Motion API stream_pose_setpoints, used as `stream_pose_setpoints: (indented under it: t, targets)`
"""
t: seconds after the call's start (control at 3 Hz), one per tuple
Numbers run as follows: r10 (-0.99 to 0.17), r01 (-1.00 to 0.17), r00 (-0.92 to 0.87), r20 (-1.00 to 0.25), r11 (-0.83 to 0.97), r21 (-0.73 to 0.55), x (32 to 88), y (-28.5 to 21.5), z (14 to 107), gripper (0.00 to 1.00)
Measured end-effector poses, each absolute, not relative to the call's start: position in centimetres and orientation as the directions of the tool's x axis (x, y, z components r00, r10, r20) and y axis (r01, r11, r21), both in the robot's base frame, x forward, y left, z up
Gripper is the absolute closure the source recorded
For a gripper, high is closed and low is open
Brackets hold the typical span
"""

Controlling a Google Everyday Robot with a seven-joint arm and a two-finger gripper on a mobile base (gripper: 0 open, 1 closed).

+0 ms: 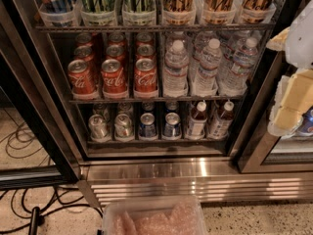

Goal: Pick orange can from top shelf of fridge

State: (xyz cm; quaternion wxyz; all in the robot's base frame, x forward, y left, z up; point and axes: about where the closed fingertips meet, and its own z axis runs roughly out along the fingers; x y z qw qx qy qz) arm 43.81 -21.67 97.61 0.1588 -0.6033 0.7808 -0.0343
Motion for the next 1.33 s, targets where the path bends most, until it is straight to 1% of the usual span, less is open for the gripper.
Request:
stream_pose_setpoints:
  t: [0.33,0.67,1.0,1.33]
  targets:
    - [-0.953,-0.931,-0.222,-0.207,0.270,-0.245,43.8,-21.7,97.6,0.00]
    - [-0.932,-0.903,-0.262,-0.250,0.328,-0.276,44.4,-21.3,97.8,0.00]
    - [-0.867,-0.846,-0.322,-0.380,0.444,-0.295,45.9,-20.9,97.7,0.00]
    - [-0.776,-0.810,-0.322,-0.542,0.523,-0.267,47.7,-19.2,99.2,0.00]
